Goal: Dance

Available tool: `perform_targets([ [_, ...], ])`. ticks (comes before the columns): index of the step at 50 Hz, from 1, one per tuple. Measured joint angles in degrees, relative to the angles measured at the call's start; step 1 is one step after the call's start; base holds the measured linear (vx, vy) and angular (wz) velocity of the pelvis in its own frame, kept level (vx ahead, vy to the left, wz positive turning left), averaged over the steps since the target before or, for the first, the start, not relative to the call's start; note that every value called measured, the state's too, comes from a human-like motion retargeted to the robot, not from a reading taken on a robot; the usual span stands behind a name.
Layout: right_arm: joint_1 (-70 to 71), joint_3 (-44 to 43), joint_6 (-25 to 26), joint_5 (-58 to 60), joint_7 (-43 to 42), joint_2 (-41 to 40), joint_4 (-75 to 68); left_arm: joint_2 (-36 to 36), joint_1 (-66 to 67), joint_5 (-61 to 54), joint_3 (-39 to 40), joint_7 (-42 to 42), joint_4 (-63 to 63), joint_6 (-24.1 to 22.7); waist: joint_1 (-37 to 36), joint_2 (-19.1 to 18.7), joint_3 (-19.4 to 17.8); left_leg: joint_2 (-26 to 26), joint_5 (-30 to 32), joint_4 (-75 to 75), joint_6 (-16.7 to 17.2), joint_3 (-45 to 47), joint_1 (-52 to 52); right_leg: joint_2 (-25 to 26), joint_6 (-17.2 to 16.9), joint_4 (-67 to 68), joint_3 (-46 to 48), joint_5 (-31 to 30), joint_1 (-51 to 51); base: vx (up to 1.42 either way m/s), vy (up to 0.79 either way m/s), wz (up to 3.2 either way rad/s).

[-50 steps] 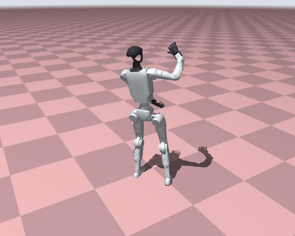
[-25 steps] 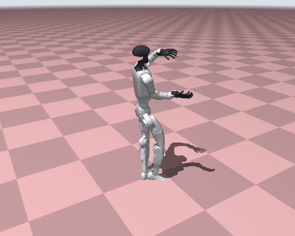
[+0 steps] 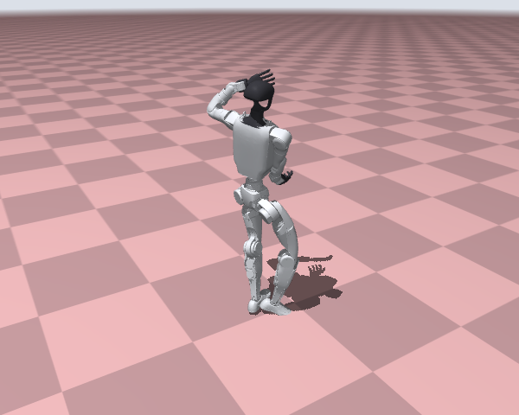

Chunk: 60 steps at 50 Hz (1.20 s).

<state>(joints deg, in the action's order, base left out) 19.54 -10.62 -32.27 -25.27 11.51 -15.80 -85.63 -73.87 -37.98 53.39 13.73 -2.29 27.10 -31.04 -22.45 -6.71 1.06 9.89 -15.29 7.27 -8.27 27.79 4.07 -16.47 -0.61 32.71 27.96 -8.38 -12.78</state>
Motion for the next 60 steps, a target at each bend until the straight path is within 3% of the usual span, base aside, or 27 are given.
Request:
perform_targets([
  [8, -0.1, -5.7, 1.6, 0.7, 0.3, 2.1, -2.5, 6.0, 9.5, -3.9, 9.9, 4.6, 1.0, 3.9, -0.1, 0.9, -1.0, 2.0, 2.3, -0.8, 0.7, -7.6, 0.0, -1.7, -3.3, 1.4, -1.8, 2.6, 1.2, -0.05, -0.02, 0.83],
  [12, 1.3, -11.6, 8.7, 0.4, -2.2, 2.9, -8.2, 13.0, 15.9, -1.8, 16.9, 9.9, 3.3, 6.2, 0.5, 2.6, -1.8, 3.6, 3.5, -1.3, 1.0, -10.8, -0.2, -2.6, -4.3, 3.8, -4.1, 4.1, 0.4, -0.06, -0.07, 0.73],
  [16, 3.7, -14.4, 18.9, -0.4, 0.7, 5.1, -11.8, 20.9, 17.3, 7.0, 20.8, 25.1, 5.2, 9.8, 0.4, 5.2, -3.8, 5.7, 4.0, -1.0, 1.5, -14.6, -0.3, -4.8, -4.2, 7.3, -4.7, 5.0, -0.5, -0.12, -0.16, 0.89],
  [18, 5.1, -13.8, 20.8, -0.7, 4.0, 6.2, -11.4, 24.0, 16.1, 8.9, 20.7, 30.5, 5.0, 11.0, -0.1, 6.3, -4.8, 6.4, 4.1, -0.3, 1.6, -16.6, -0.6, -5.8, -4.0, 8.9, -5.6, 3.9, -1.1, -0.15, -0.24, 0.95],
  [21, 8.1, -9.2, 20.4, -0.7, 7.9, 8.1, -7.2, 26.2, 14.9, 5.4, 20.4, 32.9, 3.6, 12.2, 0.1, 7.7, -5.6, 6.4, 4.2, 0.5, 1.6, -19.1, -1.7, -5.5, -4.2, 10.8, -10.7, -0.3, -3.0, -0.19, -0.23, 0.89],
  [24, 10.7, -3.6, 18.1, 2.1, 10.1, 9.9, 0.7, 28.4, 16.4, 0.0, 20.8, 32.5, 1.7, 12.7, 2.3, 7.1, -5.4, 4.2, 4.5, 1.1, 1.9, -21.5, -1.9, -1.6, -4.4, 11.4, -20.6, -3.9, -4.3, -0.11, -0.21, 0.78],
  [25, 11.4, -1.6, 16.9, 3.3, 10.3, 10.8, 3.8, 29.6, 17.4, -1.7, 21.0, 32.4, 1.0, 12.8, 3.4, 6.6, -5.0, 3.0, 4.6, 1.2, 2.1, -22.4, -1.9, 0.6, -5.4, 10.7, -24.7, -3.9, -4.1, -0.04, -0.21, 0.8],
  [27, 12.9, 2.6, 15.0, 6.0, 8.7, 12.8, 9.9, 32.8, 19.8, -5.8, 21.7, 33.6, -1.1, 13.7, 5.9, 6.1, -3.9, -0.2, 4.5, 2.0, 3.0, -23.9, -2.6, 5.0, -13.0, 5.1, -31.8, -0.7, -1.6, 0.0, -0.49, 0.59],
  [30, 16.5, 6.3, 11.9, 10.0, 4.1, 15.3, 16.5, 39.5, 22.5, -10.2, 22.2, 36.4, -6.3, 14.4, 9.4, 7.0, -2.5, -8.5, 2.7, 5.1, 7.6, -27.1, -2.9, 17.0, -14.4, -4.1, -41.0, -2.8, 5.3, 0.19, -0.78, 0.61],
  [32, 17.8, 9.5, 12.1, 13.0, -1.2, 18.8, 20.9, 47.8, 21.4, -13.2, 22.6, 41.6, -13.8, 14.7, 9.8, 6.4, -1.7, -7.6, 3.6, 5.8, 5.8, -27.3, -3.9, 9.3, -14.4, -6.9, -29.1, 0.7, 6.6, -0.09, 0.05, 0.68],
  [35, 20.2, 9.8, 11.6, 18.1, -6.1, 25.3, 25.8, 63.3, 14.1, -17.7, 22.9, 48.4, -28.1, 15.9, 8.2, 8.7, -2.1, -8.8, 3.7, 6.7, 8.7, -31.0, -4.6, 9.4, -14.4, -9.6, -26.5, 3.6, 9.1, -0.2, -0.32, 0.96],
  [38, 22.8, 8.9, 11.5, 24.9, -7.2, 31.0, 29.0, 75.3, 5.3, -31.0, 29.5, 53.6, -44.9, 17.4, 7.5, 10.7, -2.3, -11.8, 2.5, 8.3, 12.1, -33.0, -6.3, 11.4, -14.4, -12.6, -23.9, 7.1, 11.0, -0.22, -0.44, 1.15],
  [40, 23.7, 10.1, 10.1, 27.8, -6.5, 33.2, 31.4, 79.7, 0.6, -48.0, 36.2, 53.5, -54.8, 15.6, 8.4, 12.0, -2.8, -13.1, 1.3, 9.8, 13.6, -33.5, -7.0, 11.4, -14.4, -15.0, -21.8, 9.4, 13.1, -0.08, -0.27, 1.11],
  [43, 21.3, 11.8, 10.2, 31.7, -7.9, 34.7, 40.3, 81.0, 1.0, -77.3, 44.4, 32.2, -63.1, 5.1, 10.9, 12.9, -3.7, -14.7, -0.8, 14.8, 14.5, -33.7, -9.2, 12.6, -14.4, -19.3, -21.7, 10.9, 16.6, 0.01, -0.22, 0.82],
  [45, 17.7, 9.3, 11.3, 35.7, -14.2, 30.7, 49.3, 81.8, 5.0, -98.8, 48.8, 20.2, -63.2, -1.2, 14.9, 12.3, -4.0, -17.2, -2.4, 19.3, 15.0, -34.7, -11.8, 15.1, -14.4, -21.8, -22.1, 10.8, 18.5, -0.01, -0.28, 0.66],
  [47, 13.0, 4.7, 8.9, 35.9, -20.6, 24.4, 58.1, 83.0, 6.2, -108.5, 54.2, 21.1, -61.8, -4.9, 17.2, 11.8, -2.5, -18.7, -3.3, 22.2, 14.8, -33.9, -13.9, 16.2, -14.4, -23.6, -21.8, 11.2, 18.8, -0.03, -0.14, -0.12],
  [50, 3.6, -3.3, 2.2, 28.4, -23.1, 13.0, 71.8, 81.3, 8.3, -112.4, 58.3, 28.6, -60.0, -12.4, 18.9, 9.6, -0.9, -19.1, -3.6, 27.5, 15.0, -34.2, -16.7, 16.9, -14.4, -24.8, -23.3, 12.6, 19.3, 0.05, 0.1, -0.55],
  [51, 0.3, -5.9, 0.6, 21.9, -21.0, 9.5, 75.3, 80.2, 8.5, -111.0, 57.6, 29.2, -57.9, -12.5, 19.1, 9.0, -0.5, -18.6, -3.1, 28.7, 14.6, -33.9, -17.3, 16.4, -14.4, -25.0, -23.6, 13.0, 19.4, 0.07, 0.27, -0.33],
  [53, -5.3, -10.8, -1.4, 7.1, -13.9, 1.7, 80.9, 77.3, 7.9, -108.9, 55.3, 27.8, -52.3, -9.7, 19.7, 7.6, 0.0, -18.1, -1.6, 30.7, 14.6, -34.8, -18.4, 16.4, -14.4, -25.4, -24.7, 13.5, 19.4, 0.02, 0.21, -0.12],
  [55, -9.7, -16.3, -3.7, -9.8, -7.5, -3.6, 83.6, 72.9, 5.8, -109.9, 52.1, 24.3, -46.3, -4.0, 19.6, 6.3, 0.1, -17.5, 0.2, 32.9, 15.4, -37.0, -19.5, 16.8, -14.4, -25.6, -26.2, 13.7, 19.5, -0.01, 0.12, -0.29],
  [58, -11.7, -24.8, -7.5, -32.3, -12.1, -5.5, 83.6, 64.1, 3.4, -114.8, 46.3, 20.1, -40.3, 1.5, 19.0, 5.4, 0.3, -16.2, 2.6, 34.5, 16.0, -38.0, -20.6, 15.8, -14.4, -25.2, -26.6, 14.2, 19.2, -0.05, 0.07, -0.43],
  [60, -10.2, -28.8, -8.6, -41.4, -15.5, -6.3, 86.2, 58.4, 3.5, -116.8, 42.4, 17.0, -38.2, 3.4, 18.4, 4.6, 0.5, -16.1, 2.9, 34.2, 16.5, -38.0, -20.9, 15.3, -14.4, -24.5, -27.2, 14.5, 18.2, -0.1, 0.08, -0.41],
])
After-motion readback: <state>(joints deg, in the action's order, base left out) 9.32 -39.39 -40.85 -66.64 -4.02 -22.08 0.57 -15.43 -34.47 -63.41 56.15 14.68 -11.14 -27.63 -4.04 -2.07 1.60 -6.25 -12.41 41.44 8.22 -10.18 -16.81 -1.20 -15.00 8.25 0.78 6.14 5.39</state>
